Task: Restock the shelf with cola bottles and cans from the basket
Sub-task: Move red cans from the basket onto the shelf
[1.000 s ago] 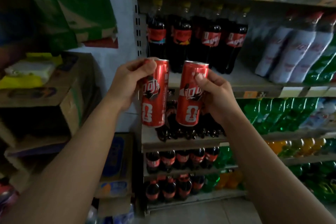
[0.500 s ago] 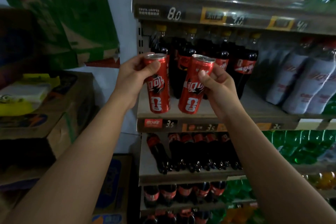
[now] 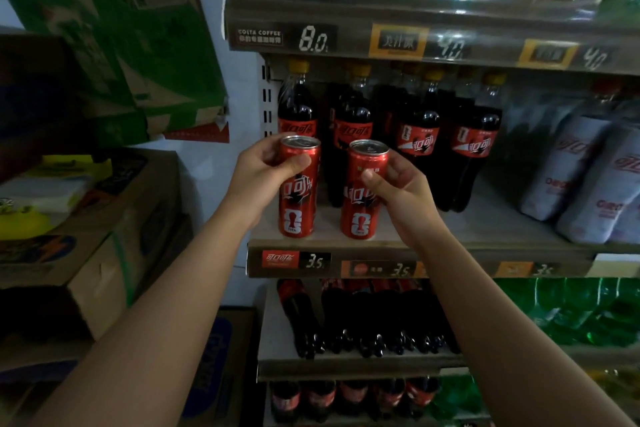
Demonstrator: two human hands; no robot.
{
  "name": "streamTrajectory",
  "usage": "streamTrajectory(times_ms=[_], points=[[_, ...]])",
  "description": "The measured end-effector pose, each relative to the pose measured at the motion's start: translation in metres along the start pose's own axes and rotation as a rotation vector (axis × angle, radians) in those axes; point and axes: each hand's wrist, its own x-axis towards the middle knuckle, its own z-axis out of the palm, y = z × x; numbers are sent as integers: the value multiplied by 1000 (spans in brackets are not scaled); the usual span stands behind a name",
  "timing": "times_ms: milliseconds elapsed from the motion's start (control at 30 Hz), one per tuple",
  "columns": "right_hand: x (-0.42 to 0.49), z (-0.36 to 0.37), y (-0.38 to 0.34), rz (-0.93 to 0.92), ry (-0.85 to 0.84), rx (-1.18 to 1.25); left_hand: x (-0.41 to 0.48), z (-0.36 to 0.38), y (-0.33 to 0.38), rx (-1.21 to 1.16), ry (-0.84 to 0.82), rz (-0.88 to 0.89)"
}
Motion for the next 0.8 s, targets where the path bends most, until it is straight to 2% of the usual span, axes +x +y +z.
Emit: streamTrajectory(times_ms=[167,400,500,800], points=[[-2,-4,5,15,-25,-45,-10,-7,-7,83,-27,12],[-9,-15,12,104,-74,-449,-15,-14,-18,353,-143,-104],[-7,-16,13,106,-86,-485,-16,-17,-26,432,-155,-149],[-15,-14,15,104,-102,-435,-20,-16,-33,364,-102,-155]])
